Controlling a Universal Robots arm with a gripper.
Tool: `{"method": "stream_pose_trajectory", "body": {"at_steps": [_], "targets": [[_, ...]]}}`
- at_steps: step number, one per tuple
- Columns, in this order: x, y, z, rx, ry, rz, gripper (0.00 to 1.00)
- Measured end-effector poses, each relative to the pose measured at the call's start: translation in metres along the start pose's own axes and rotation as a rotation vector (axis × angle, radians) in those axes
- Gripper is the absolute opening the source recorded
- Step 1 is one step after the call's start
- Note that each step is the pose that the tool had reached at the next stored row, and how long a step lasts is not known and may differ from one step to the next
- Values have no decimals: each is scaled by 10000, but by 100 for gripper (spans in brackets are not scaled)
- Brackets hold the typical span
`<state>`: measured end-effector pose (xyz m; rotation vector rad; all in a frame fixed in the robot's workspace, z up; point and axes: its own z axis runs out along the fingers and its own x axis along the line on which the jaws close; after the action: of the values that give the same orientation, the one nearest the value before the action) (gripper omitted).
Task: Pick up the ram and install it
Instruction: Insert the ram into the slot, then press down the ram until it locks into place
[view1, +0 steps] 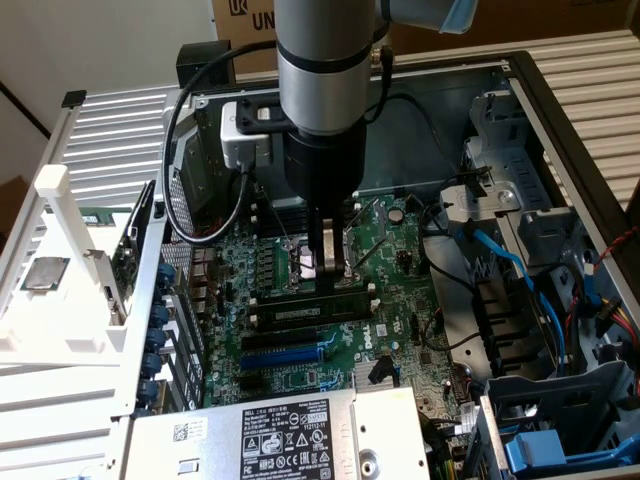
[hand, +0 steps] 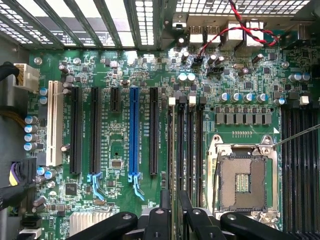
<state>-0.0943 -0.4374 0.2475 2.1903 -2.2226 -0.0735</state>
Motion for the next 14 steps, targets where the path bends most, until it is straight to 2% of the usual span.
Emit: {"method": "stream_pose_trajectory", "body": {"at_steps": [12,14], "targets": [[0,0,-1,0,1,0,21],[0,0,-1,0,1,0,18]]}}
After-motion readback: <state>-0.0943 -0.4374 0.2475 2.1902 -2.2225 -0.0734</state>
